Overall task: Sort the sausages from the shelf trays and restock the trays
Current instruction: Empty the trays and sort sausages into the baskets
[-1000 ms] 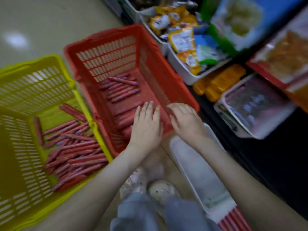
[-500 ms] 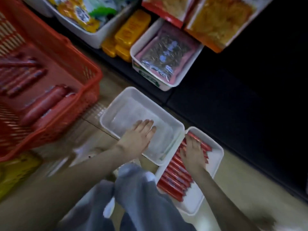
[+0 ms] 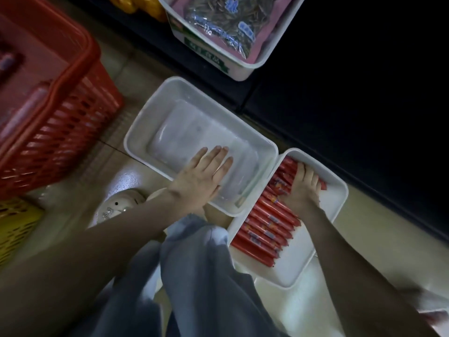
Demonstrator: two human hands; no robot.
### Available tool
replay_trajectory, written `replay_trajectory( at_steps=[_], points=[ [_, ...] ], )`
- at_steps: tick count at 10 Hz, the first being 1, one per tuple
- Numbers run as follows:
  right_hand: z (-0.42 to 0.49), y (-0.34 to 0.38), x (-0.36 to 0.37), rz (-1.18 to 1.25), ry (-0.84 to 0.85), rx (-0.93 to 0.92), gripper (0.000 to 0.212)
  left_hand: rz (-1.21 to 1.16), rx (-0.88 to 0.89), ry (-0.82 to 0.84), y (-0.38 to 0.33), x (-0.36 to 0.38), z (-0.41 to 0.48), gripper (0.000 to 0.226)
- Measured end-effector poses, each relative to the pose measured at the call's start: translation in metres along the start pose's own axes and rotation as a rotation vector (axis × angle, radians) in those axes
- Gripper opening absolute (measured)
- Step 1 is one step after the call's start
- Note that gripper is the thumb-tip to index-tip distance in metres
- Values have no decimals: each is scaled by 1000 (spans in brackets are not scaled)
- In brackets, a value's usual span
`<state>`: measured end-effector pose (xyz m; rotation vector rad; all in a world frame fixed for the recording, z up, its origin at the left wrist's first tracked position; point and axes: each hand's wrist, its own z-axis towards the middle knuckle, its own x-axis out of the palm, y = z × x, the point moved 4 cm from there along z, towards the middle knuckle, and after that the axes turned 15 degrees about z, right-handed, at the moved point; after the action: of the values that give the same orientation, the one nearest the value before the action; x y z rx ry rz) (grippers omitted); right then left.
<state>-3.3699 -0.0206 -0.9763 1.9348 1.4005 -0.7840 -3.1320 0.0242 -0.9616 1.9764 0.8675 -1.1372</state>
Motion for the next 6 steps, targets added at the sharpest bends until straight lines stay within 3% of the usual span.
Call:
replay_trajectory(
  at_steps=[1,2,4,6],
  points=[
    [23,-19,7,-44,-50,-66,93,40,-15,-78,-3,-7,-1,70],
    [30,-30,18,-7,-20,-62,96,42,17,5,-11,6,1,68],
    [21,-27,28,6,-25,-60,70,52,21,-98,8,-9,-11,62],
    [-33,-12,-24,497,-182,74,20,-425,-224,-134,60,-59,-36,53]
  ],
)
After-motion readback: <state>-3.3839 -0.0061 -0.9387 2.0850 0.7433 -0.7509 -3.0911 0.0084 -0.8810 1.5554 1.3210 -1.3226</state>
